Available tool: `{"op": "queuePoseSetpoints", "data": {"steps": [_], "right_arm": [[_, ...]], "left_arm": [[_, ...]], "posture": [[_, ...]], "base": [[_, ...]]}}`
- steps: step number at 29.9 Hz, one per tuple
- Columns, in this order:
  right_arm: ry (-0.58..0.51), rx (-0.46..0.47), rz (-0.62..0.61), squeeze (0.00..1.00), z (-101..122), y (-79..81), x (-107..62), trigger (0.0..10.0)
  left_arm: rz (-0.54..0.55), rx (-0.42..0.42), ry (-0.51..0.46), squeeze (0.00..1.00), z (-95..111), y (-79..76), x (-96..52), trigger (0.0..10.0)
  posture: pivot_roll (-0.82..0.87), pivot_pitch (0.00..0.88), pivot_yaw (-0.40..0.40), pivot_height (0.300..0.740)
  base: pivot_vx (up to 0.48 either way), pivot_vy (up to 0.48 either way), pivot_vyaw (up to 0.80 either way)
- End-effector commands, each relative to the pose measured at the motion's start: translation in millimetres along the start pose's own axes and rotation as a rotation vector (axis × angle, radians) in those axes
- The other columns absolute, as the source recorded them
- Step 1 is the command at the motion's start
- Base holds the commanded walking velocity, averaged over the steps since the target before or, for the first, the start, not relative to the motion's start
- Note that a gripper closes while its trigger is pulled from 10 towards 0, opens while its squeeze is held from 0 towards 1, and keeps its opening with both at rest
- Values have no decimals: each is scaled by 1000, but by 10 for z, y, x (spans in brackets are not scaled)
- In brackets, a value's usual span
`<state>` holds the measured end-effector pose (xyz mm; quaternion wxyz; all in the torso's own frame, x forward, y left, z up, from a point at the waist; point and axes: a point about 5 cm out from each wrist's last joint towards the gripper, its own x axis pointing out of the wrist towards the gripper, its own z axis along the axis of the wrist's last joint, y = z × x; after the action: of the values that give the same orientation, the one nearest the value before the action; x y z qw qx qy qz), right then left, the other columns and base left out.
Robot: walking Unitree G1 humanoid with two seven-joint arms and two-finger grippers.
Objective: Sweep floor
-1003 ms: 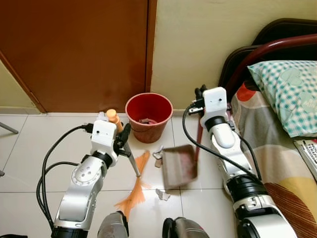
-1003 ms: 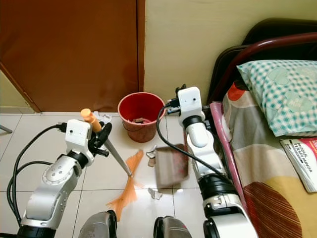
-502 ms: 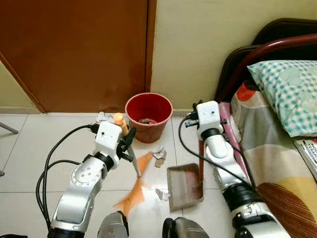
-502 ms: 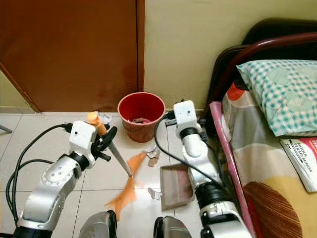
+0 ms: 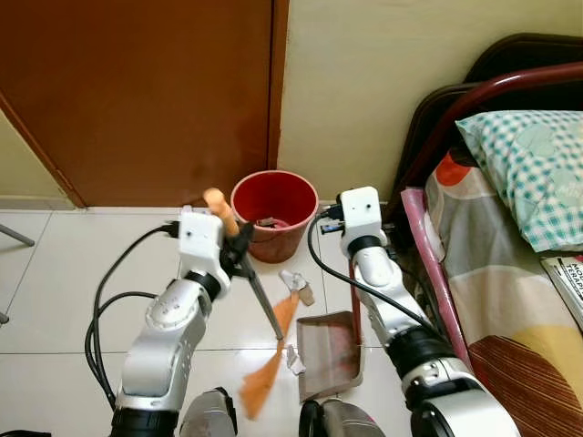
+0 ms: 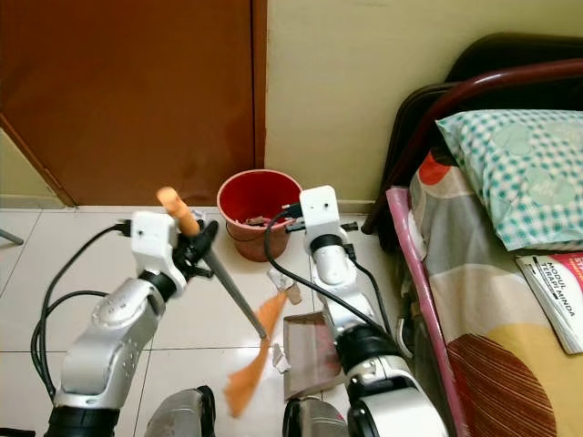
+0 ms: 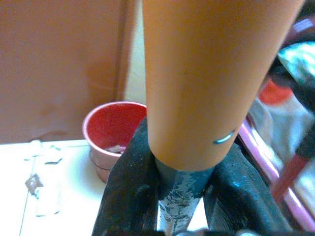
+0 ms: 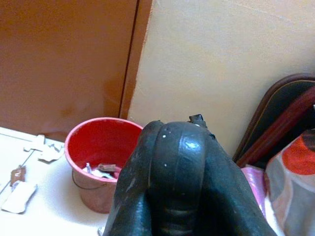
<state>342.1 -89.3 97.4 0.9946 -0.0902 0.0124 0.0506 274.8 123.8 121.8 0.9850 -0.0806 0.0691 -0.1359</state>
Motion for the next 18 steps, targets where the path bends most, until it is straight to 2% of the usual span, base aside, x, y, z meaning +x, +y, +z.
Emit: {"op": "queuePoseSetpoints", "data": {"steps": [1,3,4,7,10,14,18], "right_arm": [[20,28,-30,0,-7,-31,29,10000],[29,38,-33,0,-9,-24,39,10000],[43,57,-38,0,-14,-14,52,10000],[61,74,-42,0,-40,-13,56,10000],[71,80,-47,0,-69,-22,54,10000],[89,89,-64,0,-125,-79,48,10000],[97,89,-71,0,-159,-119,41,10000]], "left_arm": [[42,-71,-34,0,59,28,20,10000],[80,-100,-61,0,112,72,30,10000],[134,-143,-104,0,195,146,41,10000],[178,-178,-146,0,277,226,45,10000],[199,-188,-173,0,327,280,45,10000],[229,-276,-249,0,489,356,59,10000],[231,-300,-276,0,549,377,70,10000]], "posture": [[91,126,-59,740],[93,127,-59,740],[93,127,-59,740],[96,129,-60,740],[96,129,-60,740],[93,129,-61,740],[93,127,-62,740]], "base": [[0,0,0],[0,0,0],[0,0,0],[0,0,0],[0,0,0],[0,0,0],[0,0,0]]}}
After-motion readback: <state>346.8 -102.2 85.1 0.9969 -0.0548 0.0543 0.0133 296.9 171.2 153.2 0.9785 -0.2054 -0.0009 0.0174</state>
